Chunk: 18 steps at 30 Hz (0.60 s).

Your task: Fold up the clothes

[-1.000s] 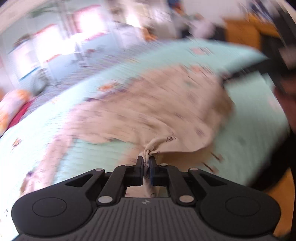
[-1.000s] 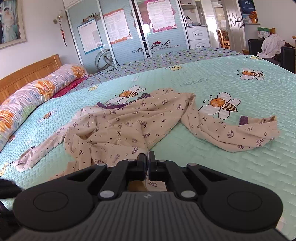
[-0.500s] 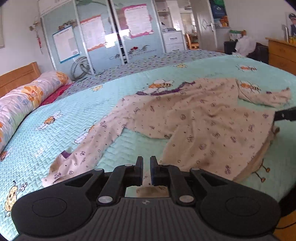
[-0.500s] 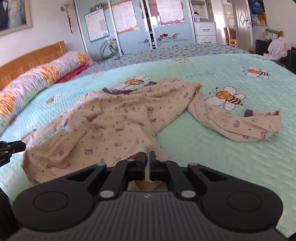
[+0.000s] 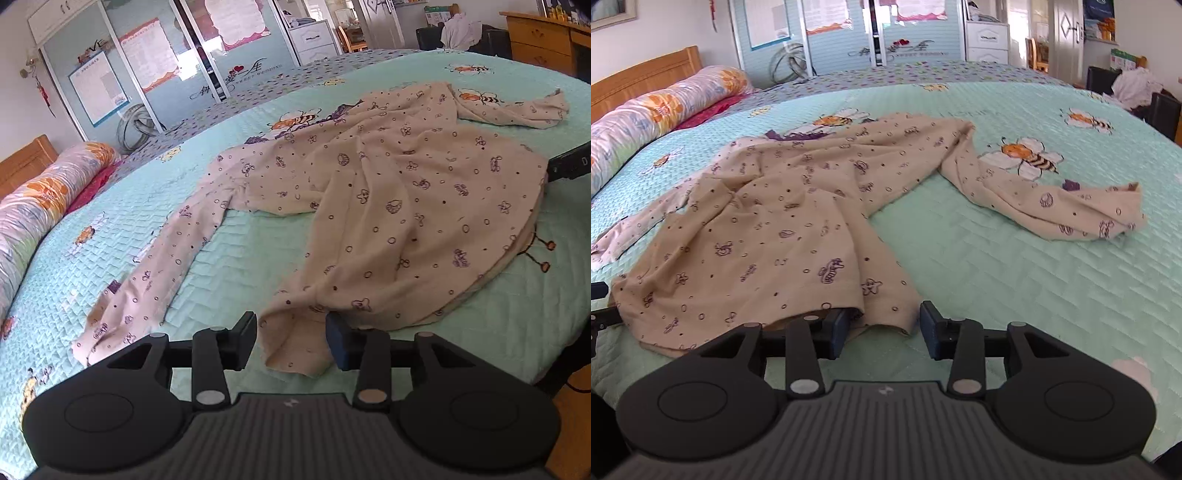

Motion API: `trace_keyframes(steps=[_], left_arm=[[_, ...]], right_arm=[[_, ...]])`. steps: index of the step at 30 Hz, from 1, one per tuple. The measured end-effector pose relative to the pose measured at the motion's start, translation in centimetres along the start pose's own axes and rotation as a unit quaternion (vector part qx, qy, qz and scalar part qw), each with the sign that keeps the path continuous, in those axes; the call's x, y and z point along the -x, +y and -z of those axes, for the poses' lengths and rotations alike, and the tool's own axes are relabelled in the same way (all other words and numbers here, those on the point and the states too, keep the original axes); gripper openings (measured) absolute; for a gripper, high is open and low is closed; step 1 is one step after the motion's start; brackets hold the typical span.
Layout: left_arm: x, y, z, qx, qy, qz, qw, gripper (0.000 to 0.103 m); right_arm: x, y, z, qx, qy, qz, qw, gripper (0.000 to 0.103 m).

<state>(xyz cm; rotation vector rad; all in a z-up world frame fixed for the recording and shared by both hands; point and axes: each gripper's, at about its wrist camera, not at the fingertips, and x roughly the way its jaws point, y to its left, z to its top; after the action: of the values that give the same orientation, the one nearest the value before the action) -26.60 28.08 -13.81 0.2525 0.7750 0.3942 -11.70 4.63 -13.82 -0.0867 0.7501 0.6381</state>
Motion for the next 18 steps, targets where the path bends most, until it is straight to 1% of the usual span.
trace_keyframes(steps=[4,6,7,8,9,10,11,12,15,16,18], left_arm=[[-1.7,0.2,-1.0,-0.027,0.001,0.004,0.9996,0.044],[-2.6,-0.1,-1.1,-0.040,0.002,0.012,0.9991,0.040],[-2.8,-0.2,-1.3,-0.037,0.001,0.022,0.9991,0.031],[-2.8,-0.1,-1.4,-0.030,0.001,0.034,0.9990,0.014],[-2.7,0.0,-1.4,-0.019,-0.001,0.045,0.9988,0.008],[-2.4,0.2,-1.4,-0.006,-0.008,0.050,0.9987,0.006],[-1.9,0.4,-1.3,0.007,-0.019,0.049,0.9986,0.003],[-1.3,0.7,-1.3,0.021,-0.031,0.046,0.9983,0.003],[2.0,3.1,-1.9,0.080,-0.074,0.023,0.9937,0.003],[3.6,4.3,-2.2,0.101,-0.092,0.015,0.9905,0.003],[6.9,6.4,-3.0,0.130,-0.127,-0.003,0.9834,0.003]], right_arm=[[-0.3,-0.6,-0.2,-0.027,0.001,-0.009,1.000,0.044],[-0.4,-0.8,-0.3,-0.039,0.000,-0.013,0.999,0.044],[-0.5,-1.0,-0.2,-0.043,-0.002,-0.015,0.999,0.044],[-0.6,-1.1,-0.2,-0.045,-0.004,-0.016,0.999,0.044],[-0.6,-1.1,-0.2,-0.043,-0.004,-0.018,0.999,0.044],[-0.7,-1.1,-0.2,-0.040,-0.004,-0.021,0.999,0.041],[-0.8,-1.1,-0.2,-0.037,-0.005,-0.024,0.999,0.020],[-0.3,-0.9,-0.5,-0.035,-0.012,-0.027,0.999,0.006],[1.3,-0.5,-1.5,-0.032,-0.039,-0.036,0.998,0.005],[1.9,-0.4,-1.8,-0.030,-0.048,-0.039,0.998,0.005],[4.7,0.1,-3.3,-0.030,-0.080,-0.059,0.995,0.005]])
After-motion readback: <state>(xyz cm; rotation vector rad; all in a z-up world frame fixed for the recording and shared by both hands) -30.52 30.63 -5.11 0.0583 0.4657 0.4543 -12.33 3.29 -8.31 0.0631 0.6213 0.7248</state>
